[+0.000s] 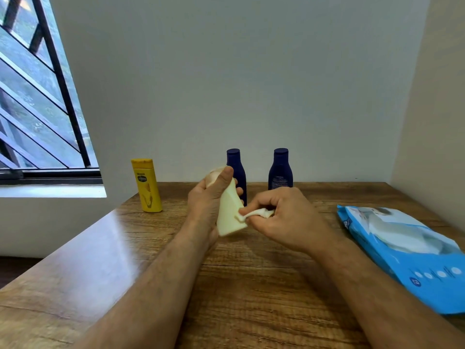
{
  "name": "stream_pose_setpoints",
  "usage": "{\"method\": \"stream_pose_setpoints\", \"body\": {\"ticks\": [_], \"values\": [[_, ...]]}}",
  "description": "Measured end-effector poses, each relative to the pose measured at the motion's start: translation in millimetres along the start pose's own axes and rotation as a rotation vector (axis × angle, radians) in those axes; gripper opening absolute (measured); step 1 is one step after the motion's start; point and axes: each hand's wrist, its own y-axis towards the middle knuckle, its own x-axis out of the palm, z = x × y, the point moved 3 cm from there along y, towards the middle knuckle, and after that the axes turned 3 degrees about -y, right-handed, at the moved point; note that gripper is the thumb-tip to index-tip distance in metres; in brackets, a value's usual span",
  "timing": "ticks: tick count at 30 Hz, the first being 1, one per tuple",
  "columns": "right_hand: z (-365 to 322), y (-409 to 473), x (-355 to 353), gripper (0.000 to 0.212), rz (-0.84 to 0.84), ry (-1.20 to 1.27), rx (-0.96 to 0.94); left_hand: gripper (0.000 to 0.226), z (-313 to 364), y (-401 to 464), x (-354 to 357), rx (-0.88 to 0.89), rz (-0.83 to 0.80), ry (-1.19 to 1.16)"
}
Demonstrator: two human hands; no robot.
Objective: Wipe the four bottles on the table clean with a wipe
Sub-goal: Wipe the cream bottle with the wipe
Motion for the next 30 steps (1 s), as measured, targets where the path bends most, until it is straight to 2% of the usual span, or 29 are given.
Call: {"method": "stream_pose_setpoints", "body": {"ticks": [2, 4, 7, 9, 15, 18, 22, 26, 30], "values": [[0, 0, -1, 0.014, 0.044, 0.005, 0.0, 0.056, -1, -2, 1, -0.037, -0.01, 0.005], [1, 0, -5, 0.015, 0.15, 0.062, 0.01, 0.062, -5, -6, 7, -0.103, -0.099, -0.001], [2, -1, -13, 0.014, 0.31, 0.1, 0.007, 0.049, -9, -12, 17, -0.149, -0.199, -0.032], [2, -1, -16, 0.015, 0.359, 0.092, -0.004, 0.047, -10, -11, 16, -0.142, -0.227, -0.07], [-1, -2, -14, 0.018, 0.238, 0.158, -0.017, 0.042, -1, -11, 14, -0.121, -0.231, -0.141], [0, -2, -10, 0.016, 0.155, 0.119, 0.004, 0.048, 4, -9, 12, -0.082, -0.216, -0.195], [1, -2, -12, 0.017, 0.277, 0.006, 0.007, 0.053, -3, -9, 15, -0.109, -0.277, -0.139], [0, -2, -22, 0.014, 0.455, -0.019, -0.01, 0.042, -10, -15, 22, -0.173, -0.364, -0.111], [1, -2, -18, 0.017, 0.392, 0.024, 0.015, 0.042, -9, -14, 20, -0.154, -0.377, -0.133]]}}
